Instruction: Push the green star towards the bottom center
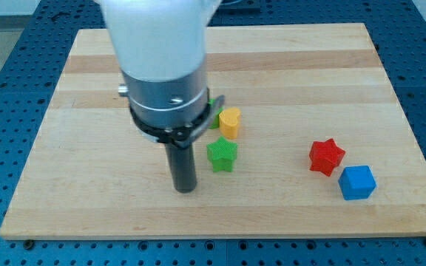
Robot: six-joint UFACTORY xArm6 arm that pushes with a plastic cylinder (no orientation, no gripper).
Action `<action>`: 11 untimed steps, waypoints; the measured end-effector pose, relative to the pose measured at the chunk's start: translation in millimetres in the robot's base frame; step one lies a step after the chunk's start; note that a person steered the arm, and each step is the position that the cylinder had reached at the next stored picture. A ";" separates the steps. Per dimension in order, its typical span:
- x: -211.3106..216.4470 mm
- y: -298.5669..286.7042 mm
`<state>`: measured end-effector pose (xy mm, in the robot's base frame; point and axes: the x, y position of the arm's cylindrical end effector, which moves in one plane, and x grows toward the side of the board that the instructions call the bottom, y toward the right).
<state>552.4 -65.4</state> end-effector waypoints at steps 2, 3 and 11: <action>-68.0 15.0; -42.2 111.0; 2.1 39.6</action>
